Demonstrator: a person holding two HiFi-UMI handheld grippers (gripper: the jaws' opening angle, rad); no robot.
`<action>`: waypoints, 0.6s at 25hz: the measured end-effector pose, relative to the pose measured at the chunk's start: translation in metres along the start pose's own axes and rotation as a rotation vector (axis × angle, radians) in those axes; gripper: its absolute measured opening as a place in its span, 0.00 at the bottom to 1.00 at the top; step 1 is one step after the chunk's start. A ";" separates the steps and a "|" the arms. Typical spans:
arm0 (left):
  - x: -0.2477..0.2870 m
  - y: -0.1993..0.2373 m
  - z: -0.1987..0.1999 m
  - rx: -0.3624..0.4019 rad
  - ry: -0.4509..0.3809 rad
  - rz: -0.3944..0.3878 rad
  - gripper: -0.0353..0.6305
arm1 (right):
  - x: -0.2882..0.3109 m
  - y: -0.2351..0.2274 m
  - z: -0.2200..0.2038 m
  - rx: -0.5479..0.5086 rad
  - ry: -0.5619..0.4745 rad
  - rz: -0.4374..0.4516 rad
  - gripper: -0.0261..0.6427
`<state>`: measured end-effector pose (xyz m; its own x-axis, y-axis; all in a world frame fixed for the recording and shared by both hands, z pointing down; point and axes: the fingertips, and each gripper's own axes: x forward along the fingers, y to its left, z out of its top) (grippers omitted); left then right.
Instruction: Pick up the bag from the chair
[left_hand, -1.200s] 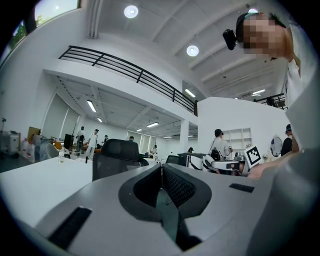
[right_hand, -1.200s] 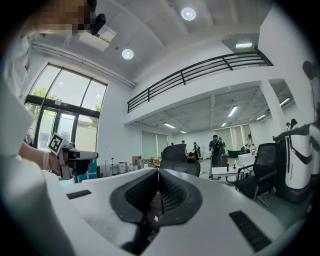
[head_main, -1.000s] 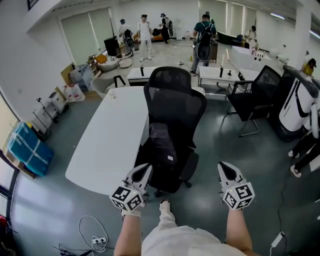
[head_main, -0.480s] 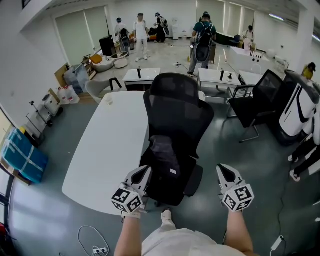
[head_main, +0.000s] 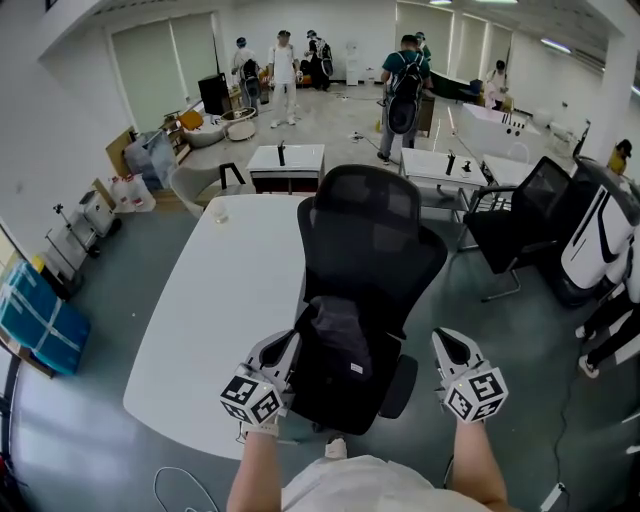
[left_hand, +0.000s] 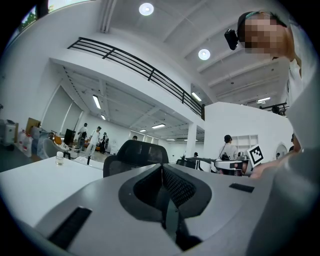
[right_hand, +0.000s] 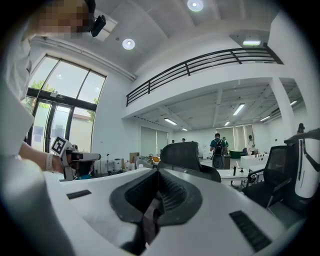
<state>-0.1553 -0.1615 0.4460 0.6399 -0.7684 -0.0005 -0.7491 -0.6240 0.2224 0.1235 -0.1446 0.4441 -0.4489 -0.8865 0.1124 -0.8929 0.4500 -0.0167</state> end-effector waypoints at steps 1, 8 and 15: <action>0.003 0.008 0.001 -0.001 -0.001 0.000 0.09 | 0.008 0.000 0.000 0.003 -0.002 -0.002 0.07; 0.022 0.049 0.005 -0.014 -0.001 -0.010 0.09 | 0.052 0.003 -0.001 0.012 0.004 -0.007 0.07; 0.035 0.069 0.001 -0.034 0.001 -0.026 0.09 | 0.076 0.007 -0.010 0.020 0.032 -0.011 0.07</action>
<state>-0.1849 -0.2317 0.4601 0.6590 -0.7521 -0.0058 -0.7263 -0.6384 0.2549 0.0834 -0.2074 0.4624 -0.4375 -0.8876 0.1439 -0.8986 0.4374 -0.0345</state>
